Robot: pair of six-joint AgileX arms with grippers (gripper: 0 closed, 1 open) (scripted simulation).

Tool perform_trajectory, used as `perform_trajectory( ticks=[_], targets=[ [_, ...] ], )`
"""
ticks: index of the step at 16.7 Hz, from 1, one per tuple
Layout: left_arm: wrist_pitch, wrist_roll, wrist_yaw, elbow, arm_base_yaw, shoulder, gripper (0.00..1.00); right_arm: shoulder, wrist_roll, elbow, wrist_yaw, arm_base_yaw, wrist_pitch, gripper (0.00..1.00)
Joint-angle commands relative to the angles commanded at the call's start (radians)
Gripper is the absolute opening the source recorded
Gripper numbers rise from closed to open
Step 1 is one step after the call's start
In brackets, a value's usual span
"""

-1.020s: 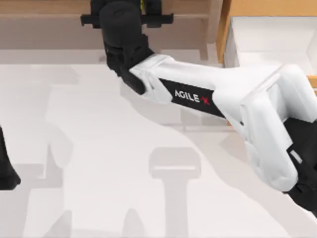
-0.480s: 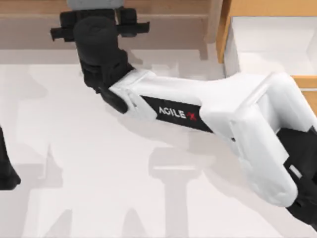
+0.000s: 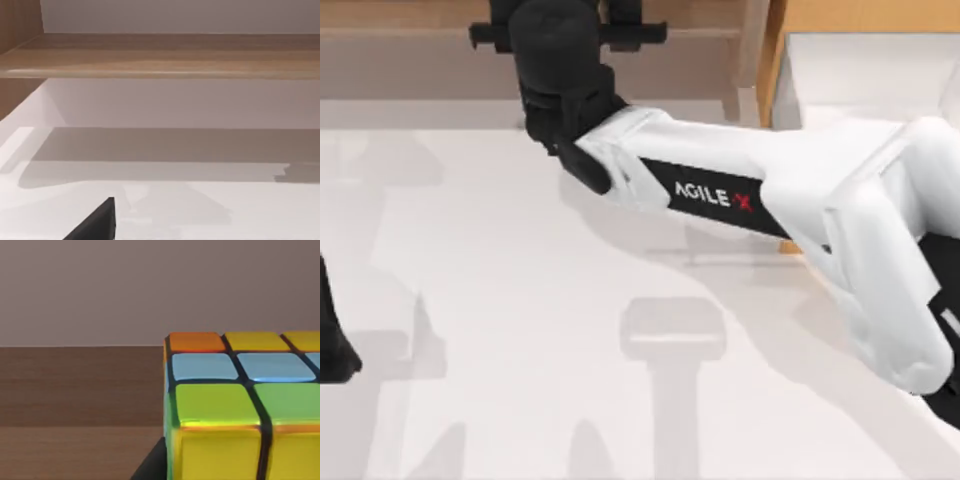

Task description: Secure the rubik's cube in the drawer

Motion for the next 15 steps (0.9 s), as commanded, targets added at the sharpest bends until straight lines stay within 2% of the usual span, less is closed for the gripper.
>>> perform_trajectory(
  ticks=[5,7,11,15],
  targets=[
    [0.0,0.0,0.0,0.0,0.0,0.0,1.0,0.003,0.001,0.0,0.001,0.0,-0.001,0.0],
    [0.0,0.0,0.0,0.0,0.0,0.0,1.0,-0.022,0.021,0.011,-0.028,0.019,-0.02,0.0],
    [0.0,0.0,0.0,0.0,0.0,0.0,1.0,-0.137,0.113,0.035,-0.191,0.088,-0.158,0.0],
    [0.0,0.0,0.0,0.0,0.0,0.0,1.0,-0.259,0.218,-0.002,-0.396,0.079,-0.419,0.0]
  ],
)
